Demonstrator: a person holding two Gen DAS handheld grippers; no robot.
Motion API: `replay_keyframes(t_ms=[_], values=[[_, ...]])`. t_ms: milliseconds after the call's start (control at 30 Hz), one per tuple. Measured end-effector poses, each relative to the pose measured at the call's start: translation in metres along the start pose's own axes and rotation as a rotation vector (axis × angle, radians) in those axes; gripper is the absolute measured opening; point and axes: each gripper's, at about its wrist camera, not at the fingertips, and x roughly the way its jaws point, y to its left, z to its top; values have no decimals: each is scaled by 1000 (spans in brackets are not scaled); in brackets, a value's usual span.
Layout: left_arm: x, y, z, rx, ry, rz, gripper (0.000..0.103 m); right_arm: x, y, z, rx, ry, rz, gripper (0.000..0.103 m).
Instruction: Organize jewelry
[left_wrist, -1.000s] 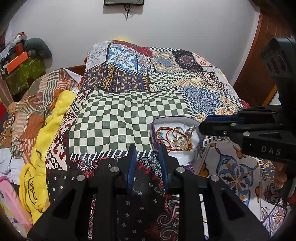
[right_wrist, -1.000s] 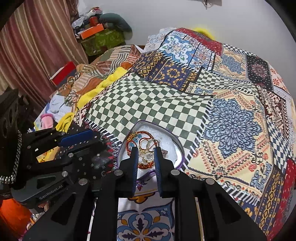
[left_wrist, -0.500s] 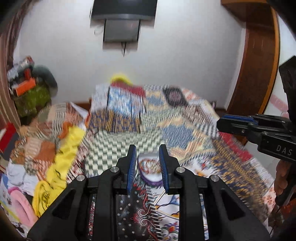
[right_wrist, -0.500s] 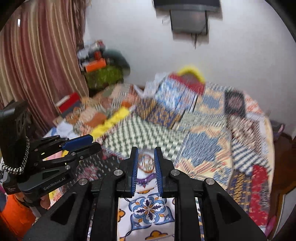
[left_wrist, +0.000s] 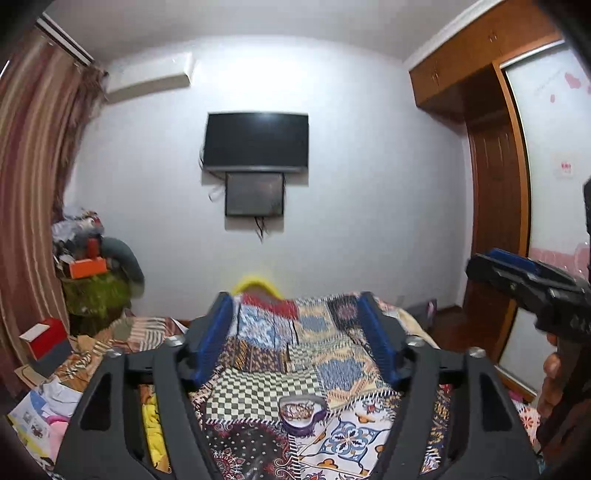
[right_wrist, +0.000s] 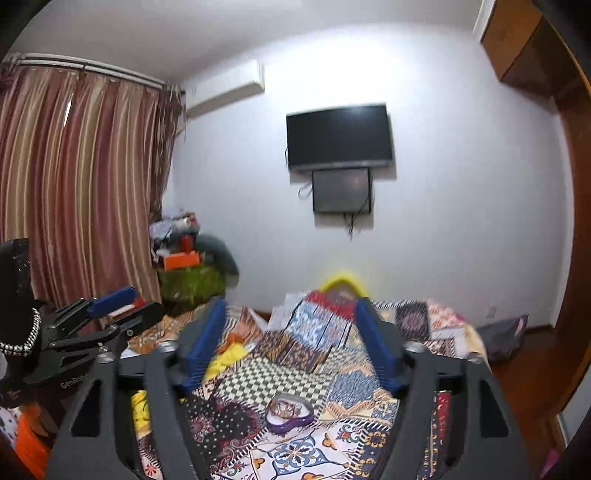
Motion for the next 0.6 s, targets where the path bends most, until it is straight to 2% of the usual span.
replay_keyframes(t_ms=[67, 167, 600], values=[[-7, 0, -1, -10, -23, 12, 95, -5, 7, -3, -16, -27, -31, 92], [-15, -1, -3, -11, -34, 30, 96, -7, 12, -7, -15, -47, -60, 103], [-30, -8, -7, -25, -27, 42, 97, -16, 6, -15, 9, -12, -84, 103]])
